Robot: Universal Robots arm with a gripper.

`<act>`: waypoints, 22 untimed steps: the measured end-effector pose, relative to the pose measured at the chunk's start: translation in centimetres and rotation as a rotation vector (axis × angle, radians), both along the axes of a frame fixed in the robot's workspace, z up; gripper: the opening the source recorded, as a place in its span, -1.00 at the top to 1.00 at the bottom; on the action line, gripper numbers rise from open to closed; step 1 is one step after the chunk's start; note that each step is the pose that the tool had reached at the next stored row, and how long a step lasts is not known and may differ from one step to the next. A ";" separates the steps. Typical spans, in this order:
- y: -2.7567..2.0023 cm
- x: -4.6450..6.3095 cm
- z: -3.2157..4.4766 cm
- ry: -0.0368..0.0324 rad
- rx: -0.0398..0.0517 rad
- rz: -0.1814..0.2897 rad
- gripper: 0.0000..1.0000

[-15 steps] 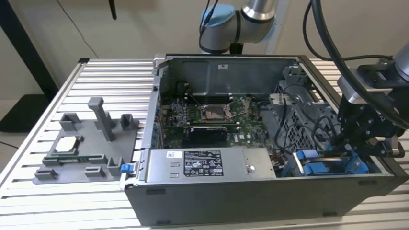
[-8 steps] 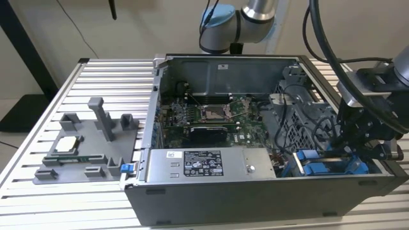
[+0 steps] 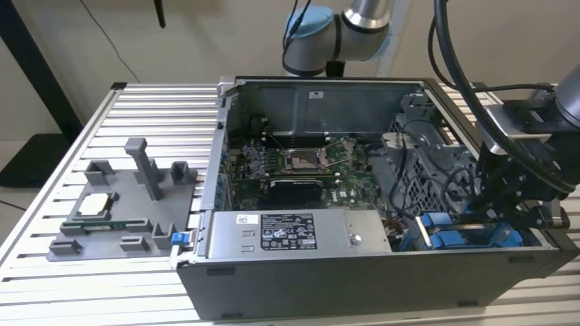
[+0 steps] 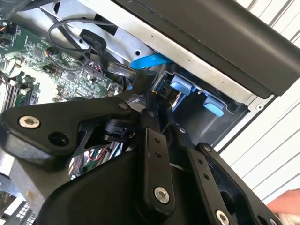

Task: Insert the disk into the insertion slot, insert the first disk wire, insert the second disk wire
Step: 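Insert the first disk wire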

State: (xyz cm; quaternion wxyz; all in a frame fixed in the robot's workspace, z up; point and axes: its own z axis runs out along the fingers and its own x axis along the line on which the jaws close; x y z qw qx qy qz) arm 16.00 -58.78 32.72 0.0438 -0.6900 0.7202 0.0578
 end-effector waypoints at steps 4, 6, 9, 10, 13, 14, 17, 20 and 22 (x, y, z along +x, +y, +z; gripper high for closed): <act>0.00 0.0 1.62 0.0000 0.0004 0.000 -1.00; 0.00 0.0 2.56 0.0000 0.0001 0.000 -1.00; 0.00 0.0 3.91 0.0004 0.0001 0.000 -1.00; 0.00 0.0 4.37 0.0007 0.0003 0.000 -1.00; -0.01 0.0 5.17 0.0041 0.0001 0.000 -1.00; -0.02 0.0 5.23 0.0058 0.0002 0.000 -1.00; -0.01 0.0 5.26 0.0076 -0.0026 0.000 -1.00; -0.02 0.0 5.26 0.0077 -0.0029 0.000 -1.00; -0.02 0.0 5.28 0.0077 -0.0033 0.000 -1.00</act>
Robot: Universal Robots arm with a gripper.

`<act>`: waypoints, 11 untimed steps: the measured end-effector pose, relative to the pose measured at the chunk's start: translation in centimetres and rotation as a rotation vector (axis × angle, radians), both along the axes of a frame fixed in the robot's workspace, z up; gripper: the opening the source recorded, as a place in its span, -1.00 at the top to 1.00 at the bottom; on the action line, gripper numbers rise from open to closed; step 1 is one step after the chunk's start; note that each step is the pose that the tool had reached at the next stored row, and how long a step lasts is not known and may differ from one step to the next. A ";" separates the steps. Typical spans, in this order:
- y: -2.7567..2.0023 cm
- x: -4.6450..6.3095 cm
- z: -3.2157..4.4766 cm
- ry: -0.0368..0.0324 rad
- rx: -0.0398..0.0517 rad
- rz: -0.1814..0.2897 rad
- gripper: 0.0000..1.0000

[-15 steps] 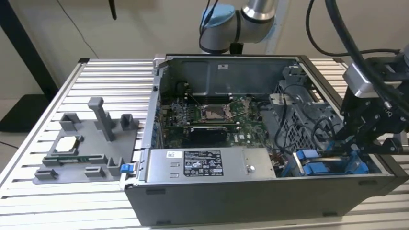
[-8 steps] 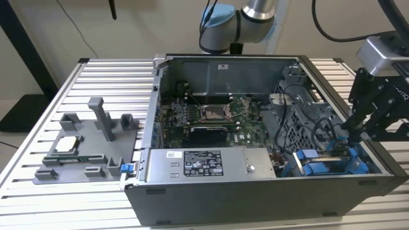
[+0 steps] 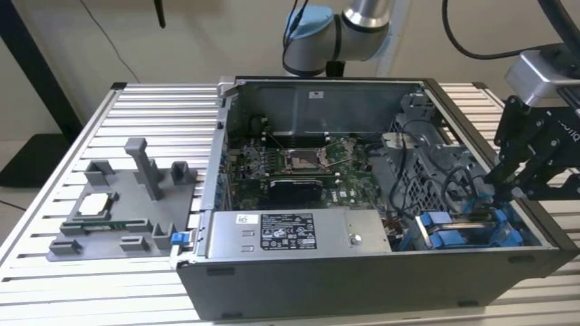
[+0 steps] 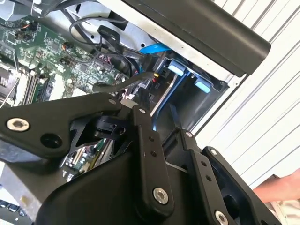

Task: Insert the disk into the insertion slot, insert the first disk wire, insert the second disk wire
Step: 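Insert the first disk wire, then insert the second disk wire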

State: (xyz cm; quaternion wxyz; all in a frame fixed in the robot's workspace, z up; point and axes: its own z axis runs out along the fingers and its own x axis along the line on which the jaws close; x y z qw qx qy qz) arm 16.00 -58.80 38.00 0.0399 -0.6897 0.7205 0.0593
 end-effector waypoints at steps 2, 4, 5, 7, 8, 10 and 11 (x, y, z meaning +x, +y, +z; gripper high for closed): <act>0.00 0.0 -0.01 0.0000 0.0001 0.000 -1.00; 0.01 0.1 0.00 0.0001 -0.0001 0.000 -1.00; 0.01 0.2 0.00 0.0001 -0.0002 0.000 -1.00; 0.00 0.5 0.00 0.0006 0.0000 0.001 -1.00; 0.00 0.7 0.00 0.0012 -0.0002 0.001 -1.00; 0.00 1.2 -0.01 0.0026 0.0000 0.001 -1.00; 0.00 1.4 0.00 0.0032 0.0000 0.002 -1.00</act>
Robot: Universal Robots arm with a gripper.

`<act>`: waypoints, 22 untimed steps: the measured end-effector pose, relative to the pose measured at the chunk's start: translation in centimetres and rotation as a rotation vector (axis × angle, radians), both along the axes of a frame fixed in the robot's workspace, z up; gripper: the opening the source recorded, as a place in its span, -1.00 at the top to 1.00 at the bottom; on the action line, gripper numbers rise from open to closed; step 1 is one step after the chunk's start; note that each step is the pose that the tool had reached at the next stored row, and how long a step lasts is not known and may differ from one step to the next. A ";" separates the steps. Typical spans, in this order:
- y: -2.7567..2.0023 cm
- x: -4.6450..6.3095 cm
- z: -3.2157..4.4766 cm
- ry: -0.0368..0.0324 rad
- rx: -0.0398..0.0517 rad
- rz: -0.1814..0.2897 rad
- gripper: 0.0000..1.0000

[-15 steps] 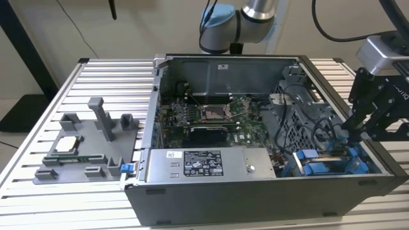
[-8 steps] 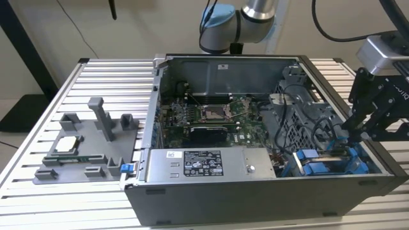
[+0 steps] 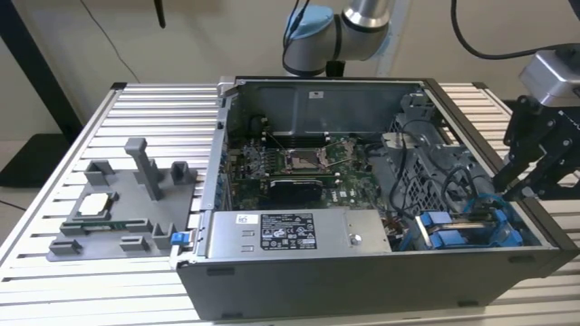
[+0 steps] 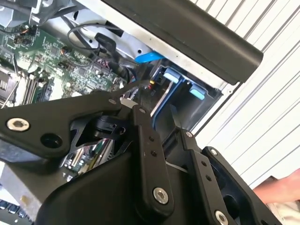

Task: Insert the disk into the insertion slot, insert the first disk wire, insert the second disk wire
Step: 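Insert the second disk wire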

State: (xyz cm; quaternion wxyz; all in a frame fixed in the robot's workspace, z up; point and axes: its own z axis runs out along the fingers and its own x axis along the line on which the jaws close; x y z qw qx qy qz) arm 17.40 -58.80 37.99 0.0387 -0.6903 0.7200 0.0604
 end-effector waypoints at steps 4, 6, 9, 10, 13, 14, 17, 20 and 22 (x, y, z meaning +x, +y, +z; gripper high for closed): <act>0.00 0.8 0.00 0.0021 0.0001 0.001 -1.00; 0.00 1.2 0.00 0.0032 0.0001 0.002 -1.00; 0.00 1.5 0.00 0.0038 -0.0001 0.003 -1.00; 0.00 1.5 0.00 0.0038 0.0000 0.003 -1.00; 0.07 1.5 0.00 0.0038 0.0001 0.003 -1.00; 0.17 1.5 -0.01 0.0038 0.0002 0.003 -1.00; 0.69 1.5 -0.02 0.0038 0.0000 0.003 -1.00; 1.30 1.4 -0.04 0.0037 0.0000 0.003 -1.00; 1.54 1.3 -0.09 0.0035 0.0000 0.003 -1.00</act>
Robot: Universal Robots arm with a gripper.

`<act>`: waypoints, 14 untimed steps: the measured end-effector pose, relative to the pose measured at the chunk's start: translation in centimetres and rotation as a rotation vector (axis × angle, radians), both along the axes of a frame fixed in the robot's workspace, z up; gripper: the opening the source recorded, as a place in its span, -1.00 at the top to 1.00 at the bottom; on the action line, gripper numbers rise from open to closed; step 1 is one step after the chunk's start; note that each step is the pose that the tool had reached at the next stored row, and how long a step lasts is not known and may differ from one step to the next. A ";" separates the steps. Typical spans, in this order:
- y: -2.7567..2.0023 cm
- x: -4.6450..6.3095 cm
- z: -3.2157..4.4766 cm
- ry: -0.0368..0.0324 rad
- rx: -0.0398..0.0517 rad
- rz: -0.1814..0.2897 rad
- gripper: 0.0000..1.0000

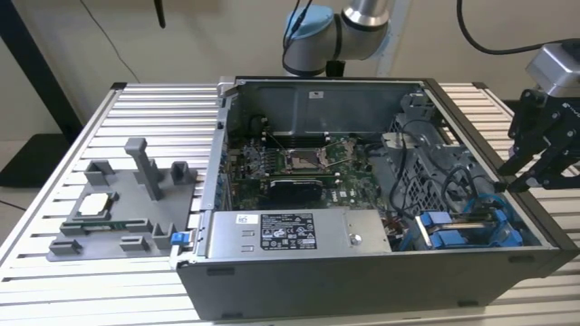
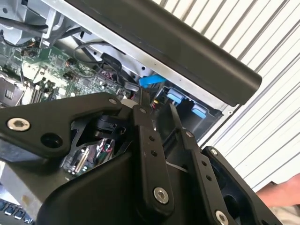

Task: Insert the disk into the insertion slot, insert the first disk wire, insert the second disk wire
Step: 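Insert the second disk wire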

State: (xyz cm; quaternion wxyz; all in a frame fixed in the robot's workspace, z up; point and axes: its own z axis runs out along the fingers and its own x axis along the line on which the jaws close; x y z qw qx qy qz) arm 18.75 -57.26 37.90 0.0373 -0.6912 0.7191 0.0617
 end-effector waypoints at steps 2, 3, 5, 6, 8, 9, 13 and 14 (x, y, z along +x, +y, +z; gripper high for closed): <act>0.03 0.0 -0.13 -0.0002 0.0000 0.000 -1.00; 0.03 0.0 -0.21 -0.0002 -0.0001 0.000 -1.00; 0.03 0.0 -0.44 -0.0002 -0.0002 0.000 -1.00; 0.04 0.0 -0.55 -0.0002 -0.0002 0.000 -1.00; 0.05 0.0 -0.75 -0.0003 -0.0001 0.000 -1.00; 0.05 0.0 -0.83 -0.0003 -0.0002 0.000 -1.00; 0.05 0.0 -1.08 -0.0003 -0.0002 0.002 -1.00; 0.05 0.0 -1.13 -0.0003 -0.0002 0.002 -1.00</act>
